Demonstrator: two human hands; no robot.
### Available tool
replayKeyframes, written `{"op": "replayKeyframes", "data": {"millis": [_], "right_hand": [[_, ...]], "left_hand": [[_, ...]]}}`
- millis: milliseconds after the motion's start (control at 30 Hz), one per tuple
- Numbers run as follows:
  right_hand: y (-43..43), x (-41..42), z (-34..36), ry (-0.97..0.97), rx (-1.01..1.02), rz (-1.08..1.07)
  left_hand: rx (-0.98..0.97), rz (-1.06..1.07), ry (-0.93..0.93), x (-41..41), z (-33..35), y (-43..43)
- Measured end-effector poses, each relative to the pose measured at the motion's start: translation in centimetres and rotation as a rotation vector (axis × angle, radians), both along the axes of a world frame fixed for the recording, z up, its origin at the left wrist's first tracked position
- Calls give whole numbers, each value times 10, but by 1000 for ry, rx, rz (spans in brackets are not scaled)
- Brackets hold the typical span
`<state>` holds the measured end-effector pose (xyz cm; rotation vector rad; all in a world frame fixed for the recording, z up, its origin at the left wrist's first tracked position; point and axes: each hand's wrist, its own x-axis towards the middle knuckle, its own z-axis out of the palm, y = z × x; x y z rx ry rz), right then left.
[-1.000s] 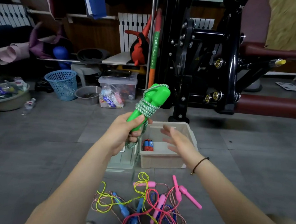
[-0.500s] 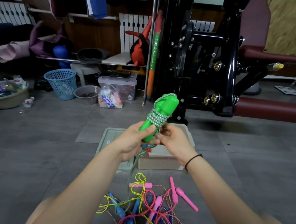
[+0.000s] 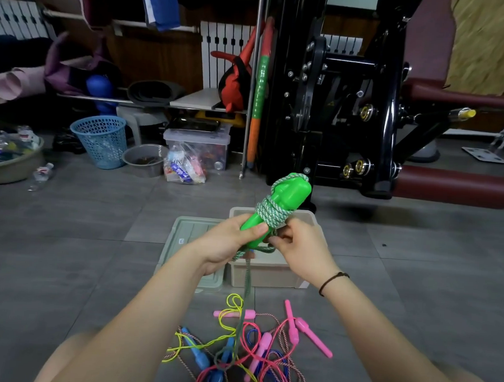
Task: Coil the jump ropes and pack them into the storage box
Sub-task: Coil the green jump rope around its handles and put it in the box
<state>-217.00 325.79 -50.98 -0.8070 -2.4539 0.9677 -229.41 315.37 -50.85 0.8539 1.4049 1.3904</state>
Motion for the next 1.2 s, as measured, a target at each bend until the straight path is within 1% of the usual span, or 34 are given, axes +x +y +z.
{"op": "replayKeyframes", "data": {"millis": [67, 133, 233, 300, 367, 433, 500, 567, 600, 700, 733, 867, 933, 1000, 1133, 1200], "right_hand": [[-5, 0, -4, 96, -89, -45], [-9, 0, -5, 166, -132, -89], [-8, 1, -6, 286, -224, -132], [-5, 2, -10, 316, -276, -143], [-5, 3, -10, 350, -330, -142], [-6, 3, -9, 386, -376, -144], [-5, 2, -10, 387, -380, -131], [-4, 0, -12, 366, -432, -115], [-4, 0, -11, 353, -491, -92], [-11, 1, -1, 265, -754, 13], [-12, 2, 2, 235, -792, 19], [-7, 5, 3, 122, -771, 33], [-5, 8, 5, 107, -773, 60], [-5, 11, 10, 86, -725, 98], [1, 20, 20, 34, -623, 143], [4, 27, 27, 25, -626, 183]], "left_hand": [[31, -12, 26, 0, 1, 1], [31, -42, 18, -1, 4, 1], [-57, -103, 47, -3, 5, -1], [-98, -137, 129, -3, 6, -2], [-49, -158, 176, -3, 5, -1], [29, -164, 158, -2, 7, -1], [26, -143, 153, -3, 8, -2], [-20, -123, 157, -7, 8, -3], [-38, -115, 165, -9, 9, -4], [-52, -59, 209, -16, 12, -5], [-62, -45, 224, -18, 13, -6], [-59, 1, 208, -22, 13, -9], [-34, 105, 219, -26, 12, -8], [-15, 217, 260, -34, 9, -8], [-6, 371, 395, -52, 8, -12], [-47, 441, 554, -60, 8, -16]]}}
